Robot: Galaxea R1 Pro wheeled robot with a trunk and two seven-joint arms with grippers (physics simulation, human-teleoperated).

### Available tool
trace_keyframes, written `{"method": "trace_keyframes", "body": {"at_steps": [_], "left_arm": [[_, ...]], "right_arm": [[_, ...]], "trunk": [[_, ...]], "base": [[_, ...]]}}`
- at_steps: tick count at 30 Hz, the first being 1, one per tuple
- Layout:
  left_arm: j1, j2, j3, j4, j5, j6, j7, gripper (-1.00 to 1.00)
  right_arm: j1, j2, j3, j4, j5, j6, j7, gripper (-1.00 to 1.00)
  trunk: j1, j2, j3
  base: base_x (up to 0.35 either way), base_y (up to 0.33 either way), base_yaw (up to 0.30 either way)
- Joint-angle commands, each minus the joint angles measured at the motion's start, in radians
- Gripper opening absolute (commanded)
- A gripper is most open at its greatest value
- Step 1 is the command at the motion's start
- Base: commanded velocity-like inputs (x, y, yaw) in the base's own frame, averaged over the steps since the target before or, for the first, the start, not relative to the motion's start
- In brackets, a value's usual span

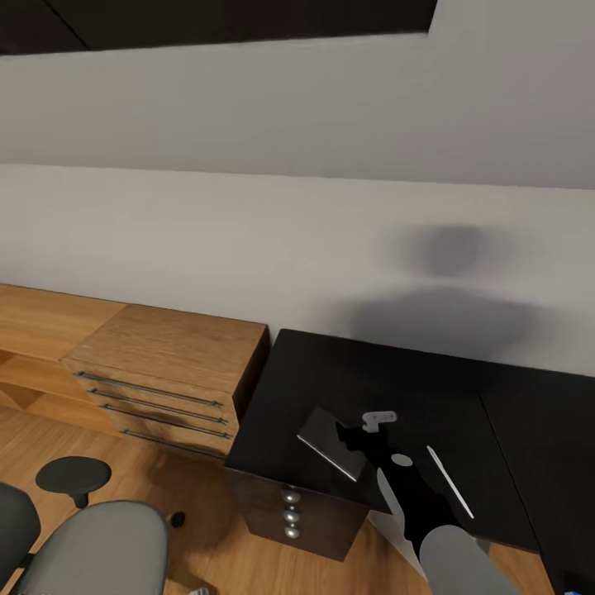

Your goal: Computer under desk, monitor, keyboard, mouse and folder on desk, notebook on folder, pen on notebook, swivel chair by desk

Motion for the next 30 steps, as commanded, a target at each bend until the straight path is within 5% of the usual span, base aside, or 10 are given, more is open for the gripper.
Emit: {"method": "trace_keyframes", "body": {"at_steps": [1, 8, 30], "left_arm": [[-0.001, 0.001, -0.012, 0.000, 0.008, -0.005, 0.008, 1.00], [-0.001, 0.001, -0.024, -0.001, 0.009, -0.064, 0.008, 1.00], [-0.001, -0.001, -0.024, 0.000, 0.009, -0.109, 0.009, 1.00]], "right_arm": [[-0.001, 0.001, -0.008, -0.001, 0.011, 0.000, 0.009, 1.00], [-0.001, -0.006, -0.010, -0.001, 0.013, -0.001, 0.006, 1.00], [-0.001, -0.019, -0.010, 0.001, 0.010, 0.005, 0.008, 1.00]], "trunk": [[0.001, -0.002, -0.002], [0.001, -0.002, -0.002], [0.085, -0.156, -0.071]], "base": [[0.000, 0.000, 0.016], [0.000, 0.000, 0.006], [0.000, 0.000, 0.000]]}}
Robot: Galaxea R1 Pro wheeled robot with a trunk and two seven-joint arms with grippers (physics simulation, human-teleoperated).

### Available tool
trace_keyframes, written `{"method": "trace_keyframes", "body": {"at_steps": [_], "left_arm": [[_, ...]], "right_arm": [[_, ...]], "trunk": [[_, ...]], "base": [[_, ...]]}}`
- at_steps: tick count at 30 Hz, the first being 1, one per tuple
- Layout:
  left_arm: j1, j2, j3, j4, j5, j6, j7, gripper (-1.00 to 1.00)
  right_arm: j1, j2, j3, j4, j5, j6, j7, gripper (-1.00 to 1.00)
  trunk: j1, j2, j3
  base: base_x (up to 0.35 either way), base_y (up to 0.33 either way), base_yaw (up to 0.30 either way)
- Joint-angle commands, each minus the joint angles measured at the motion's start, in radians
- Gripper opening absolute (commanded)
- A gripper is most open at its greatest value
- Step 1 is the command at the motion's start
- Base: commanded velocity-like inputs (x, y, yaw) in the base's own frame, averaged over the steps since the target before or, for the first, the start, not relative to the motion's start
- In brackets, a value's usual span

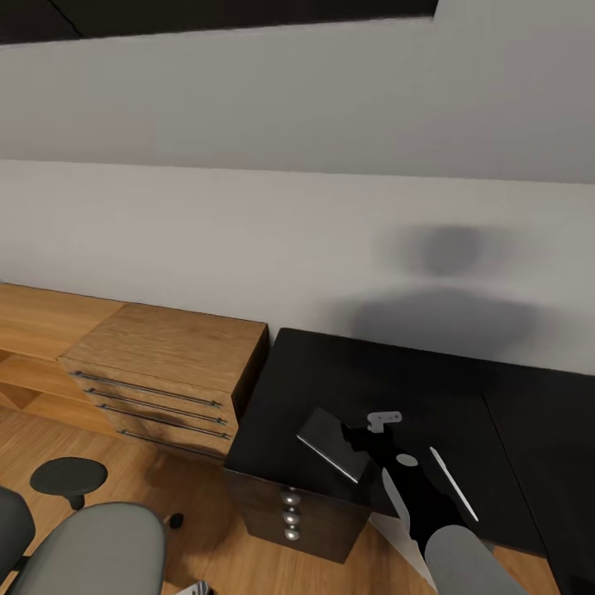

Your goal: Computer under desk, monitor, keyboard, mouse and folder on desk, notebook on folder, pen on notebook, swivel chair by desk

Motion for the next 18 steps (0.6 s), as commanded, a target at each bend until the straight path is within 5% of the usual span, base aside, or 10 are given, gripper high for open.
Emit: {"method": "trace_keyframes", "body": {"at_steps": [1, 18], "left_arm": [[0.000, 0.001, -0.008, 0.000, 0.006, -0.004, 0.008, 1.00], [-0.001, 0.001, -0.008, 0.000, 0.006, -0.004, 0.008, 1.00]], "right_arm": [[-0.001, 0.001, -0.008, -0.001, 0.010, 0.001, 0.008, 1.00], [-0.001, 0.000, -0.008, 0.000, 0.009, 0.001, 0.013, 1.00]], "trunk": [[0.004, -0.009, -0.005], [0.069, -0.128, -0.058]], "base": [[0.000, 0.000, 0.000], [0.000, 0.000, 0.000]]}}
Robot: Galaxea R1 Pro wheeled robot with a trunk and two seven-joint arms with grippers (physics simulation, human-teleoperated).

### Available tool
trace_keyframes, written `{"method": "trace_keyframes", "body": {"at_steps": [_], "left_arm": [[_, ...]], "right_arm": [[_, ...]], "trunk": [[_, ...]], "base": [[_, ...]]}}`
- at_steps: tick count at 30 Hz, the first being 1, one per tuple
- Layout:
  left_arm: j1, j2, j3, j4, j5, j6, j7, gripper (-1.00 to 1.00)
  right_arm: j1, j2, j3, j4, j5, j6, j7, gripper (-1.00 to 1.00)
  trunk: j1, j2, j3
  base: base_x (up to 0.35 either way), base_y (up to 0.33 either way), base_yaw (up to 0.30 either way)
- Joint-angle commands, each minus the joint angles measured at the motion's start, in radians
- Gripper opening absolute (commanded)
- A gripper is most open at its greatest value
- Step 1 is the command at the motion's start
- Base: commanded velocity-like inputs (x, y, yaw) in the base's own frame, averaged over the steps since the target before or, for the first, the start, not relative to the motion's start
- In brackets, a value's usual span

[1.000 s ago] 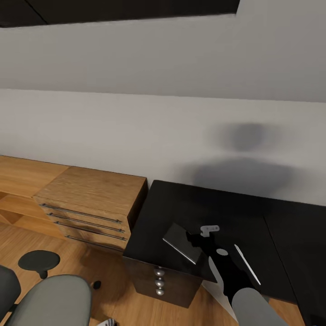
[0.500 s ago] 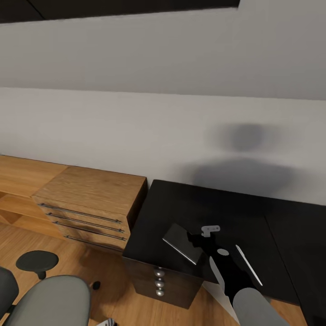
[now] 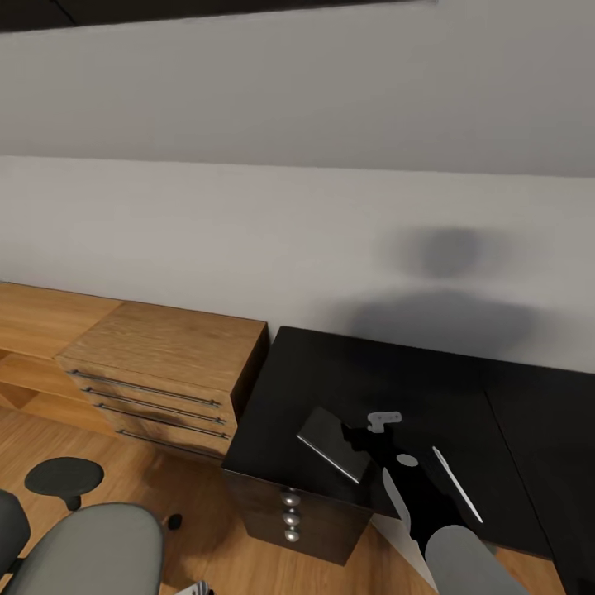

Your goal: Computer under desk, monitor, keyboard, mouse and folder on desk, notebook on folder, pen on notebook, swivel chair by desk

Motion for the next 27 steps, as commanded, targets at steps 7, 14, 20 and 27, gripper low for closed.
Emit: {"method": "trace_keyframes", "body": {"at_steps": [7, 14, 20, 27], "left_arm": [[0.000, 0.001, -0.008, 0.000, 0.006, -0.004, 0.008, 1.00], [-0.001, 0.001, -0.008, 0.000, 0.006, -0.004, 0.008, 1.00], [-0.001, 0.001, -0.009, 0.000, 0.006, -0.004, 0.008, 1.00], [-0.001, 0.001, -0.008, 0.000, 0.006, -0.004, 0.008, 1.00]], "right_arm": [[-0.001, 0.002, -0.008, -0.001, 0.010, 0.001, 0.008, 1.00], [-0.001, 0.002, -0.007, -0.001, 0.011, 0.001, 0.008, 1.00], [-0.001, 0.002, -0.007, -0.001, 0.012, 0.001, 0.009, 1.00], [-0.001, 0.002, -0.007, -0.001, 0.012, 0.001, 0.009, 1.00]], "trunk": [[0.027, -0.050, -0.023], [0.054, -0.099, -0.045], [0.077, -0.141, -0.064], [0.104, -0.190, -0.086]], "base": [[0.000, 0.000, 0.000], [0.000, 0.000, 0.000], [0.000, 0.000, 0.000], [0.000, 0.000, 0.000]]}}
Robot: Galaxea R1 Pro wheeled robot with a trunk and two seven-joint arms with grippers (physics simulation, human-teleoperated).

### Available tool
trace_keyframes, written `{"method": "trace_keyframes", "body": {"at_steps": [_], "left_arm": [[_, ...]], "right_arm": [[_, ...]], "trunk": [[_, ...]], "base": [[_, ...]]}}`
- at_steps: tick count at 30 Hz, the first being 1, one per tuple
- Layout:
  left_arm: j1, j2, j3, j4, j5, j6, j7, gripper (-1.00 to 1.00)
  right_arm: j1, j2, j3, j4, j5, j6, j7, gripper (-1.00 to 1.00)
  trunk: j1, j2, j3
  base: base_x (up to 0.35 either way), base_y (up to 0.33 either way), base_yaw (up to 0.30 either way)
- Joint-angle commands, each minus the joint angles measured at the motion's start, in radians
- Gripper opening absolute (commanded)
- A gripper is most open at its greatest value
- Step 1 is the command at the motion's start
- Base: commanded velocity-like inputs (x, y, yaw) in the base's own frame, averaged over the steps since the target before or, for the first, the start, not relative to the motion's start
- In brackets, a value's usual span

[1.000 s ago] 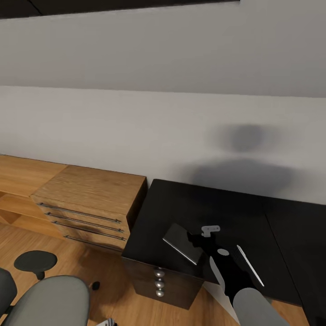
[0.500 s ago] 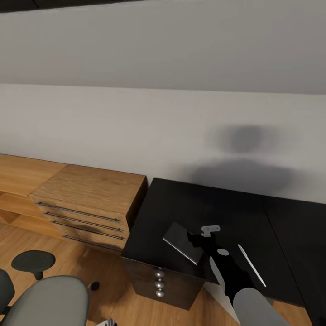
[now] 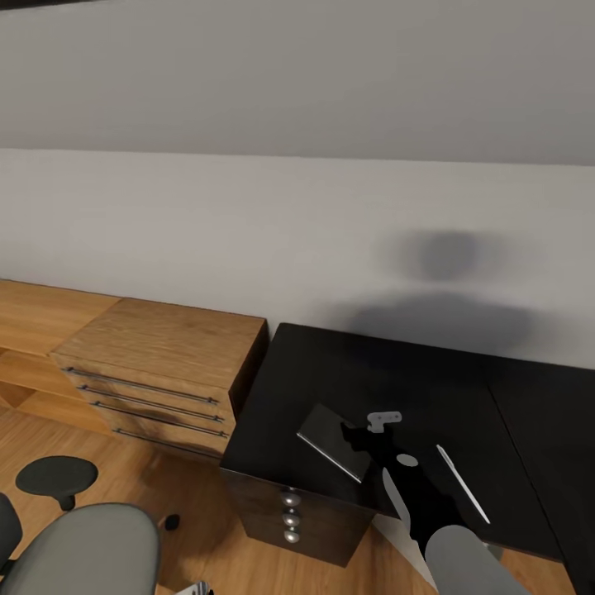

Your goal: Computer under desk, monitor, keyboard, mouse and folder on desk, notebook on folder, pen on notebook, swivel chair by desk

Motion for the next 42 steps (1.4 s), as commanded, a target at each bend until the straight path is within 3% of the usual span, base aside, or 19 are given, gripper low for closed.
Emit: {"method": "trace_keyframes", "body": {"at_steps": [1, 24, 42], "left_arm": [[-0.001, 0.001, -0.008, 0.000, 0.006, -0.004, 0.008, 1.00], [-0.001, 0.001, -0.009, 0.000, 0.006, -0.004, 0.008, 1.00], [-0.001, 0.004, -0.003, 0.000, 0.012, -0.004, 0.008, 1.00]], "right_arm": [[-0.001, 0.002, -0.008, -0.001, 0.010, 0.001, 0.008, 1.00], [-0.001, 0.001, -0.008, 0.013, 0.009, -0.006, 0.045, 1.00], [-0.001, 0.001, -0.008, 0.022, 0.010, -0.007, 0.047, 1.00]], "trunk": [[0.004, -0.008, -0.004], [0.092, -0.169, -0.076], [0.092, -0.169, -0.076]], "base": [[0.000, 0.000, 0.000], [0.000, 0.000, 0.000], [0.000, 0.000, 0.000]]}}
